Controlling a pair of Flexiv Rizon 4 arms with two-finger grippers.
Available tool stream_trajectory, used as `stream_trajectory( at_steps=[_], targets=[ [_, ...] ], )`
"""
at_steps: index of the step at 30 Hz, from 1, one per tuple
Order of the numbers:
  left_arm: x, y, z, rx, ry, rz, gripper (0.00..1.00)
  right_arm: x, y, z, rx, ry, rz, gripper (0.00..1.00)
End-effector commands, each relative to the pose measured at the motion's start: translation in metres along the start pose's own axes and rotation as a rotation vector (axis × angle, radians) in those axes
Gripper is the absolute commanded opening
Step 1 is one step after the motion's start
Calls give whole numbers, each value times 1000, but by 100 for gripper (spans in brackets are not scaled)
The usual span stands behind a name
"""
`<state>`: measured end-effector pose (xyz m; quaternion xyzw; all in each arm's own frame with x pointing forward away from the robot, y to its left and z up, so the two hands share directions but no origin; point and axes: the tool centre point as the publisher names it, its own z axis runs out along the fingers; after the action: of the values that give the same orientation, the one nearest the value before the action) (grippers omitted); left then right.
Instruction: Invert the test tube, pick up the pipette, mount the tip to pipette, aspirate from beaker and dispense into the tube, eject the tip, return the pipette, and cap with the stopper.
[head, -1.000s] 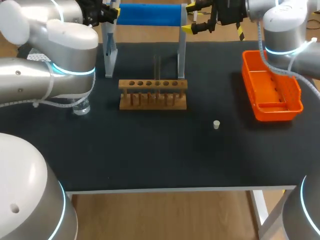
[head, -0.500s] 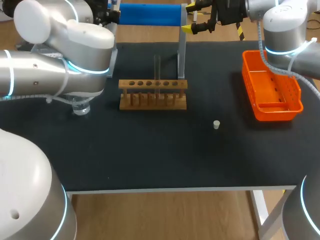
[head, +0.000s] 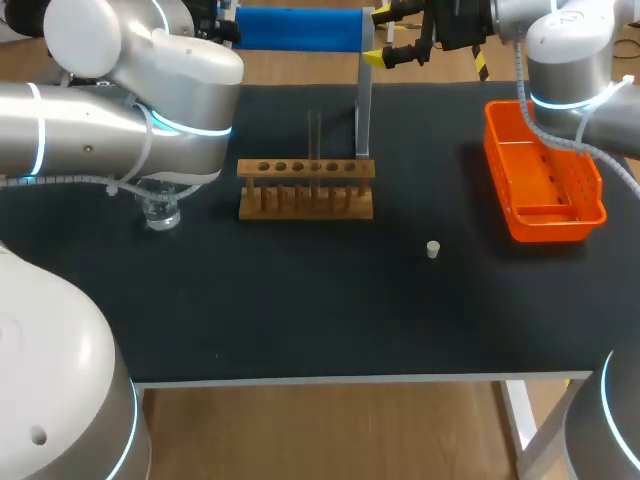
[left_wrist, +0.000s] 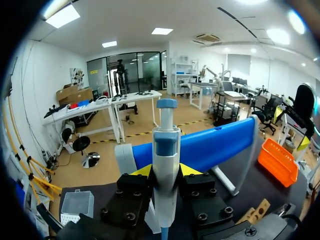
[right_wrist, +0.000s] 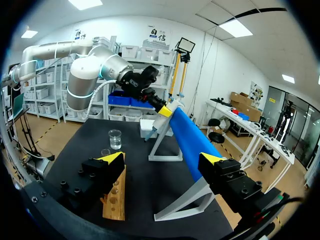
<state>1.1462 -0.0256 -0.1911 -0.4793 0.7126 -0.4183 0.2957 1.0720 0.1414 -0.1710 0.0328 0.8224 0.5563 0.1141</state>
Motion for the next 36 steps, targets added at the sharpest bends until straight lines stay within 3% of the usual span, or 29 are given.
stream_trajectory(
  at_steps=[1, 23, 24, 25, 26, 36],
  targets=[
    [0, -2, 4, -18, -13, -4, 0, 0, 0, -1, 2, 3, 0, 100],
    [-6, 12, 15, -91, -41, -17, 0, 0, 0, -1, 2, 3, 0, 100],
    [-6, 12, 15, -92, -42, -20, 7, 0, 0, -1, 2, 3, 0, 100],
    [-5, 12, 15, -93, -43, -22, 47, 0, 0, -1, 2, 3, 0, 100],
    [-5, 12, 15, -95, -44, -25, 100, 0, 0, -1, 2, 3, 0, 100],
    [0, 13, -2, -86, -43, -42, 100, 0, 0, -1, 2, 3, 0, 100]
  ],
)
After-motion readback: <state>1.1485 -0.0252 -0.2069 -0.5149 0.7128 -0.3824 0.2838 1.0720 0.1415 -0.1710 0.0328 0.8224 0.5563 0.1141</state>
